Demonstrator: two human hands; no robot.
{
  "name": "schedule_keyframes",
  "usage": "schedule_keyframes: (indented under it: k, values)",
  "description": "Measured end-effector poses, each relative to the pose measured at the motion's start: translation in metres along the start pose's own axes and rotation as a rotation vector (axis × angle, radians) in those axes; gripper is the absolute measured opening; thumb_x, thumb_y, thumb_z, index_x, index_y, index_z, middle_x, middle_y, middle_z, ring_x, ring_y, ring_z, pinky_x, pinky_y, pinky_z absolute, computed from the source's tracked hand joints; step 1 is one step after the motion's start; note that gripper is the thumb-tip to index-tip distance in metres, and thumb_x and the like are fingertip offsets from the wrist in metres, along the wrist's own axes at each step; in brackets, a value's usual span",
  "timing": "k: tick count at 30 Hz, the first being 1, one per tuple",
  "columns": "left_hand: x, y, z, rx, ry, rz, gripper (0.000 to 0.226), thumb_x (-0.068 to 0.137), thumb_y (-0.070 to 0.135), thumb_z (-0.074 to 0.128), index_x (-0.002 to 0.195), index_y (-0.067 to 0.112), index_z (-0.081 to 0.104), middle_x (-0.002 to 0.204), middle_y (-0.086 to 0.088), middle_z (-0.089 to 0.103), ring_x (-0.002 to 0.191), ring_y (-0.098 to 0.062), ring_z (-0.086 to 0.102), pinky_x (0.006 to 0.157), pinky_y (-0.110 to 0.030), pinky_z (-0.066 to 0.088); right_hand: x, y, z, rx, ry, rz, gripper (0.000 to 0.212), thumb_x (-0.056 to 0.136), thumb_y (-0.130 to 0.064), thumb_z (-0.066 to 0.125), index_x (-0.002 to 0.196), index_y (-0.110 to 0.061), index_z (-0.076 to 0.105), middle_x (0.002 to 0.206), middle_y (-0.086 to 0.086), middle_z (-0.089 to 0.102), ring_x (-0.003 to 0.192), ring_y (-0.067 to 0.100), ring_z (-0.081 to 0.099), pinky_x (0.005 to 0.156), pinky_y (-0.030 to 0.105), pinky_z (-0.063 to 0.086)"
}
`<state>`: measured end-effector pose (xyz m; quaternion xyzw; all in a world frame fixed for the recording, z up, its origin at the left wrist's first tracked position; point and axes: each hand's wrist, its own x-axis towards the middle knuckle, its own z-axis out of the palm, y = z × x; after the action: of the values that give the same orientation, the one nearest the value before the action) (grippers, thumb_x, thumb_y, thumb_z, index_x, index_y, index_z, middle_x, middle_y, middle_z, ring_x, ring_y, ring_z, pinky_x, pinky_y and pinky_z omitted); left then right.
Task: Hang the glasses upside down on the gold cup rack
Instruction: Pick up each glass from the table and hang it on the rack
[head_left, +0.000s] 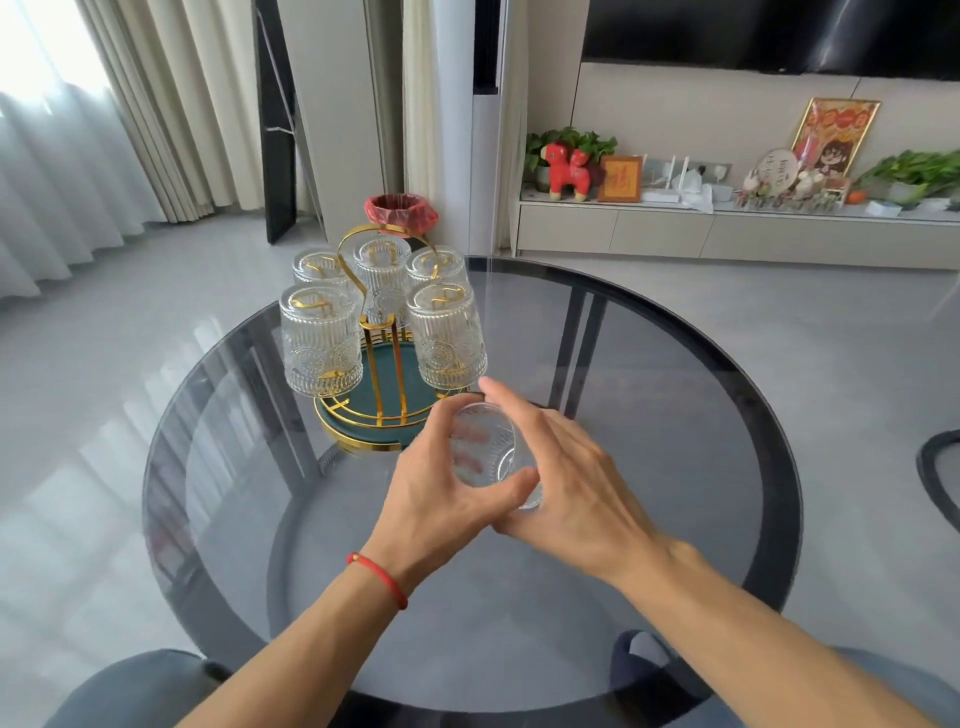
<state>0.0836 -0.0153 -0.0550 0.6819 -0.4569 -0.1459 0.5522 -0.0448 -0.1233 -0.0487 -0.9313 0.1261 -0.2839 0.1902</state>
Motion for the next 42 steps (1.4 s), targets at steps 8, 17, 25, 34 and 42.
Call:
schedule_keyframes:
  k: [8,17,25,34,42]
  values:
    - [0.007,0.004,-0.027,-0.569,0.143,-0.334,0.064,0.064,0.051,0.085,0.120,0.030,0.061,0.113,-0.014,0.070,0.099,-0.016,0.073,0.072,-0.050,0.065,0.017,-0.004,0.007,0.693,-0.112,0.438,0.044,0.094,-0.065,0.050,0.138,-0.066,0.046,0.134,-0.048,0.047,0.128,-0.009,0.054,0.093,0.024,0.054]
    - [0.019,0.007,-0.066,-0.642,0.292,-0.387,0.034,0.093,0.045,0.058,0.121,0.025,0.062,0.109,-0.004,0.071,0.099,-0.030,0.073,0.074,-0.044,0.064,0.065,-0.037,-0.018,0.583,0.272,0.314,0.051,0.079,-0.053,0.082,0.126,-0.046,0.062,0.113,-0.006,0.075,0.101,0.020,0.075,0.085,0.051,0.063]
    - [0.012,-0.026,-0.065,0.588,-0.013,-0.169,0.067,0.088,0.027,0.063,0.149,0.017,0.036,0.147,-0.005,0.051,0.136,-0.025,0.045,0.108,-0.040,0.042,0.125,-0.064,-0.033,0.051,0.241,0.081,0.069,0.074,-0.059,0.081,0.136,-0.040,0.058,0.118,-0.004,0.067,0.108,0.011,0.064,0.094,0.040,0.055]
    - [0.011,-0.032,-0.058,0.727,-0.274,-0.154,0.073,0.088,0.033,0.064,0.151,0.017,0.031,0.153,-0.003,0.037,0.143,-0.023,0.029,0.107,-0.049,0.048,0.148,-0.067,-0.015,-0.118,0.145,0.024,0.068,0.075,-0.063,0.077,0.135,-0.038,0.059,0.119,-0.003,0.066,0.113,0.020,0.064,0.092,0.041,0.053]
    - [0.011,-0.031,-0.058,0.881,-0.339,-0.150,0.055,0.093,0.036,0.061,0.142,0.014,0.048,0.155,-0.009,0.032,0.145,-0.025,0.026,0.104,-0.048,0.051,0.164,-0.053,0.007,-0.213,0.018,-0.032,0.070,0.074,-0.068,0.070,0.134,-0.033,0.064,0.122,0.000,0.070,0.120,0.022,0.048,0.101,0.046,0.043]
